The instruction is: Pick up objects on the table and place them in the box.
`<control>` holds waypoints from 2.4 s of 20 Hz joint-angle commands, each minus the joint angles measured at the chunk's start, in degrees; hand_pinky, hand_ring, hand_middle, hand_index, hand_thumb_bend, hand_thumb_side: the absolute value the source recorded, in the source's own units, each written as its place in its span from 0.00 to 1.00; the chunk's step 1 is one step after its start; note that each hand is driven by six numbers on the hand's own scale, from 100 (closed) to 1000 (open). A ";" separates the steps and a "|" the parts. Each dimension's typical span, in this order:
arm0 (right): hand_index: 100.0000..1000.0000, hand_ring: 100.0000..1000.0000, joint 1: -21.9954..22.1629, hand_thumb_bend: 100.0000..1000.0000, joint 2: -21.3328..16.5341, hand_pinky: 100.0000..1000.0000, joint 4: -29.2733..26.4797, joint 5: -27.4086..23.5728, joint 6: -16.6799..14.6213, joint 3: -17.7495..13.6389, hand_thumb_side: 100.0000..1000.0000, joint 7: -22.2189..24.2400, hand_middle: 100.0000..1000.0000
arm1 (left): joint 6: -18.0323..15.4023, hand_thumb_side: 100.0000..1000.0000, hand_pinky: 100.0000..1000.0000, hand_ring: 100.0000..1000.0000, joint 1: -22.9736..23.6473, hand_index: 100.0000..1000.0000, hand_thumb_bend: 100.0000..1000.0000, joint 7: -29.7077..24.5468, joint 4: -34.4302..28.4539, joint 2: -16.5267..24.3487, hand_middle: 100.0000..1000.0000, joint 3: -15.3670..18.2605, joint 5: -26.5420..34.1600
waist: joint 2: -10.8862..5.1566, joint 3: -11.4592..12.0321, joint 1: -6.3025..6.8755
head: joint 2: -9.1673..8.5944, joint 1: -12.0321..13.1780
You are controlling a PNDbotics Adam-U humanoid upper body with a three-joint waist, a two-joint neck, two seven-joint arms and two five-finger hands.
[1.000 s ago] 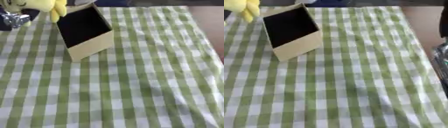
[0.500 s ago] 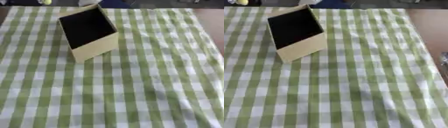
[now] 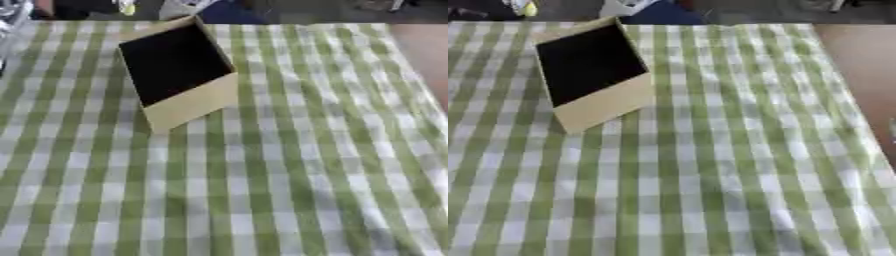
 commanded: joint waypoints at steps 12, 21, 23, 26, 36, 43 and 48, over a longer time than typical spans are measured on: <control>0.77 0.76 -0.89 0.00 0.22 0.76 -1.02 -0.53 0.01 -0.37 1.00 0.17 0.63 | -8.64 0.00 0.34 0.45 -2.88 0.49 0.06 3.75 12.25 -4.00 0.42 -1.42 -4.03 | -1.34 -0.50 0.13 | -0.58 0.06; 0.77 0.76 -0.82 0.00 0.48 0.75 -1.02 -0.62 -0.12 -0.56 1.00 -0.10 0.63 | -10.80 0.12 0.53 0.57 -2.21 0.65 0.43 -0.29 14.39 -4.89 0.54 -3.01 -8.56 | -1.30 -1.03 0.47 | -0.15 0.10; 0.77 0.76 -0.72 0.00 0.44 0.75 -1.02 -0.64 -0.12 -0.70 1.00 -0.32 0.63 | -11.21 0.15 0.63 0.65 -2.00 0.70 0.52 -1.93 14.63 -4.80 0.58 -3.05 -10.43 | -1.30 -1.01 0.53 | 0.01 0.07; 0.77 0.76 -0.69 0.00 0.43 0.75 -1.02 -0.68 -0.16 -0.80 1.00 -0.56 0.63 | -11.69 0.16 0.66 0.72 -1.79 0.76 0.58 -3.57 14.27 -4.66 0.64 -2.93 -12.79 | -1.31 -0.93 0.50 | 0.21 -0.02; 0.77 0.76 -0.54 0.00 0.53 0.75 -1.02 -0.79 -0.02 -0.83 1.00 -0.76 0.63 | -11.76 0.16 0.65 0.71 -1.14 0.74 0.55 -4.51 13.67 -4.30 0.62 -2.62 -14.18 | -1.52 -0.68 0.19 | 0.65 -0.18; 0.77 0.76 -0.63 0.00 0.64 0.75 -1.02 -0.81 0.00 -0.83 1.00 -0.68 0.63 | -11.55 0.17 0.62 0.69 -1.15 0.72 0.53 -4.44 13.90 -4.53 0.60 -2.68 -13.51 | -1.59 -0.77 0.12 | 0.71 -0.31; 0.77 0.76 -0.49 0.00 0.51 0.76 -1.02 -0.79 0.01 -0.87 1.00 -0.66 0.62 | -10.65 0.17 0.62 0.68 -1.40 0.71 0.50 -2.91 12.60 -4.51 0.59 -1.21 -11.81 | -1.73 -0.66 0.18 | 1.14 -0.53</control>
